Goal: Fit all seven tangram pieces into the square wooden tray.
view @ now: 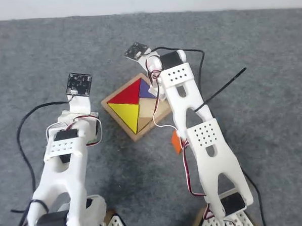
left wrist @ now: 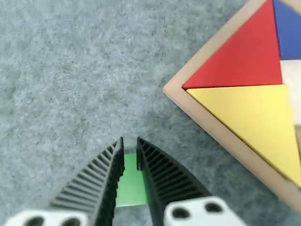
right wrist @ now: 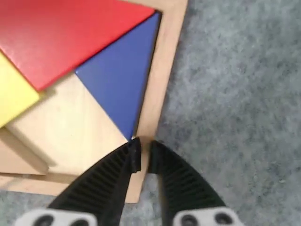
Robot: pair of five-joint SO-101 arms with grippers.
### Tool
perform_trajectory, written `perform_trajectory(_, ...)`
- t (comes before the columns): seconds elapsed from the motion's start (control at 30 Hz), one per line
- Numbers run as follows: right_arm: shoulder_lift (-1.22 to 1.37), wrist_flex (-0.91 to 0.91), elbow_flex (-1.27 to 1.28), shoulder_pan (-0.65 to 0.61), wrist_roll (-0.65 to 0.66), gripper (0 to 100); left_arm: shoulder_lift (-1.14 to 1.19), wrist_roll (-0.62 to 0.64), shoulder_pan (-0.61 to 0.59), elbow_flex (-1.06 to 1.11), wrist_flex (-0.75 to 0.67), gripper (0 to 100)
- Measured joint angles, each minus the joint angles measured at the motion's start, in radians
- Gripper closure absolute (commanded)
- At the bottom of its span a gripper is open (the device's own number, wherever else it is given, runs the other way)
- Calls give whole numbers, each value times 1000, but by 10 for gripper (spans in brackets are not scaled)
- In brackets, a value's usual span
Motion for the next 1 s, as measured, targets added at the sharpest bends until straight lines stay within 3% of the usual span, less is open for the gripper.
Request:
perform_trajectory(0.33, -32, 0, 61, 3, -51, 976, 0, -6, -94, 0, 0, 952)
perform_trajectory(0.53, -172, 0, 275, -12, -80, 804, 0, -6, -100, 0, 0, 952)
perform_trajectory(0.67, -215, 0, 416, -31, -75, 838, 0, -6, -104, 0, 0, 952)
perform_trajectory(0.9, -227, -3, 430, -57, -71, 978, 0, -6, -104, 0, 0, 952)
perform_trajectory(1.0, -227, 0, 431, -57, -71, 978, 0, -6, -104, 0, 0, 952)
